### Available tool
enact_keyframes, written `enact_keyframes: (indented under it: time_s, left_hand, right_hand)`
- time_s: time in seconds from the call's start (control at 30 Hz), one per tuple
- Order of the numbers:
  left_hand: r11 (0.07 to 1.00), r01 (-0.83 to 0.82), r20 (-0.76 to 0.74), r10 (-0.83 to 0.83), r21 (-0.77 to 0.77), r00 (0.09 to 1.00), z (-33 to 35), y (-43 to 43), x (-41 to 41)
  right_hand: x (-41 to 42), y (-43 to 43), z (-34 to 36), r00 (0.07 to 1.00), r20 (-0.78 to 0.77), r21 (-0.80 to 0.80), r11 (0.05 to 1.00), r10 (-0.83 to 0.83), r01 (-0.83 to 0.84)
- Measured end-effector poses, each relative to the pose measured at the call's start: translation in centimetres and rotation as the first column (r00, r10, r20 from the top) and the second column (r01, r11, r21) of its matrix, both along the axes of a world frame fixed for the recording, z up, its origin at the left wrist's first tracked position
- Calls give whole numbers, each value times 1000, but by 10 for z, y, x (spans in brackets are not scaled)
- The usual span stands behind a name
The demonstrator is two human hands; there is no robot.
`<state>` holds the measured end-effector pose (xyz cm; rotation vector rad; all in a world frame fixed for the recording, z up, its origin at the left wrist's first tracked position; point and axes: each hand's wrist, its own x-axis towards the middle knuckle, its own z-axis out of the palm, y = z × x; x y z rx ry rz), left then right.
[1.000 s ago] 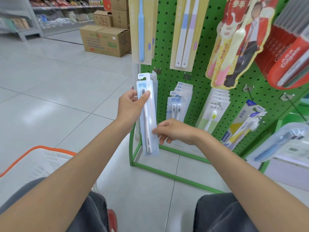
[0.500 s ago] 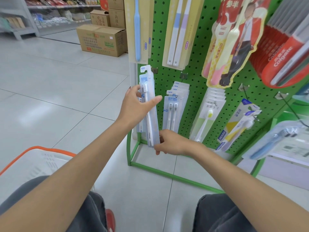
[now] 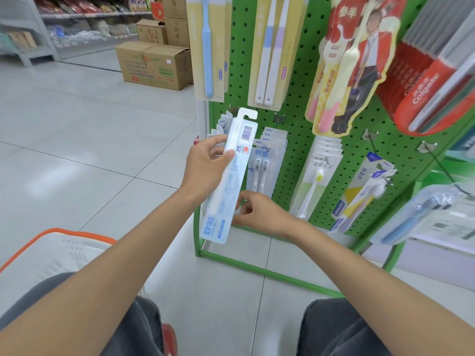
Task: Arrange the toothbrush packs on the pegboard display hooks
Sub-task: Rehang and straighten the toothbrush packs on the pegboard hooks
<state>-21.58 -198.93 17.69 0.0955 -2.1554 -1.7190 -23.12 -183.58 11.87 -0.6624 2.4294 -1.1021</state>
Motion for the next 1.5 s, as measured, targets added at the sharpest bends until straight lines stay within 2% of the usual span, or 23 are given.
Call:
enact_keyframes:
  time_s: [0.07,0.2,0.3,0.6,0.7,0.93,1.07,1.2,1.33,1.4,1.5]
  left_hand:
    - [999,8,29,-9,37,1000,-1,3,1]
    - [997,-2,49,-1,71,999,-2,3,1]
    - [995,-2,59,-4,97,998,-3,2,-1]
    - [976,217,175,-215,10,961,-11,1,-1]
    - [973,231,192,-226,-6,955,-11,2,-1]
    - [970,241,221,-232,-14,947,-11,2,0]
    - [955,287,237,-296,72,925,-12,-1,1]
    - [877,437,280,-479,202,832,-9,-7,2]
    - [825,530,315,-564,195,763,-12,-10,5]
    - [861,500,329,-501,95,801,-16,-8,5]
    - [926,376,279,-358,-12,891,-23,-8,3]
  right_hand:
    - [-1,0,2,1000,16,-15,1000,14,-14]
    - [-2,3,10,984,157,-118,991,79,-60]
    - [-2,2,16,982,174,-175,984,68,-37]
    - [-11,9,42,982,11,-356,917,-187,178]
    - [-17,15,53,955,-42,-432,867,-293,247]
    - [-30,22,68,876,-23,-562,731,-482,387]
    - [-32,18,70,888,16,-583,717,-460,383]
    - [-32,15,70,916,53,-607,715,-398,346]
    - [-30,9,73,946,193,-675,665,-260,321]
    - [-29,5,75,959,224,-696,660,-173,282]
    - [-28,-3,74,976,141,-633,743,-164,216]
